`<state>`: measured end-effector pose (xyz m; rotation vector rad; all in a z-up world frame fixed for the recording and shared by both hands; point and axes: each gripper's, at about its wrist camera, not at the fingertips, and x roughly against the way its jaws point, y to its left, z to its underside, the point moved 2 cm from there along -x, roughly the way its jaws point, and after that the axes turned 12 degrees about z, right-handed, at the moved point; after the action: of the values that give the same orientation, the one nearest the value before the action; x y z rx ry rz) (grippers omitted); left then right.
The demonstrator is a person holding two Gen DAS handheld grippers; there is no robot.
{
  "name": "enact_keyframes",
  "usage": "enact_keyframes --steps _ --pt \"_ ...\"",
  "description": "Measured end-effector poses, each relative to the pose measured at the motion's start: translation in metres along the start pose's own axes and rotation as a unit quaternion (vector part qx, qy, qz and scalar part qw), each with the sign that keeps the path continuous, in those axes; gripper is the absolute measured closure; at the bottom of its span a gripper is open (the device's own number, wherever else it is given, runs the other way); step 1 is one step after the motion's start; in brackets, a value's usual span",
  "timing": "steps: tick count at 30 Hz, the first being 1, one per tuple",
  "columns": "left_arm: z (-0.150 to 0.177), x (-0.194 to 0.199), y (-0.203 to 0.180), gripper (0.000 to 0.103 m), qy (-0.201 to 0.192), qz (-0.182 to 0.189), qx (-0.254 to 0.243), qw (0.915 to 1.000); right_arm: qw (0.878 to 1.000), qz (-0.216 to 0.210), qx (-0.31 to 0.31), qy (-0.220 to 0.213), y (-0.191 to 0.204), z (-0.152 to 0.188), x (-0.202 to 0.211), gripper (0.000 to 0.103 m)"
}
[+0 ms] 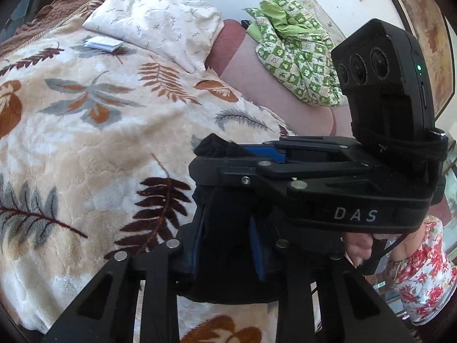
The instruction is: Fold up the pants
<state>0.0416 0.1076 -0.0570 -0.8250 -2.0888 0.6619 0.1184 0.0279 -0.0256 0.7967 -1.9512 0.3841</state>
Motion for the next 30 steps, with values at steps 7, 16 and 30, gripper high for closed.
enact_keyframes --steps 7,16,30 --pt "-0.004 -0.022 -0.055 0.076 0.01 0.022 -0.017 0.9996 0.999 0.013 -0.04 -0.031 -0.036 0.028 0.046 0.077" --pt "0.019 -0.102 -0.11 0.074 0.061 0.011 -0.038 0.9974 0.991 0.038 -0.116 -0.047 -0.107 0.095 0.073 0.076" --pt "0.069 -0.115 -0.126 0.041 0.136 0.033 -0.048 0.989 0.953 0.168 -0.246 -0.047 -0.204 0.213 0.099 0.044"
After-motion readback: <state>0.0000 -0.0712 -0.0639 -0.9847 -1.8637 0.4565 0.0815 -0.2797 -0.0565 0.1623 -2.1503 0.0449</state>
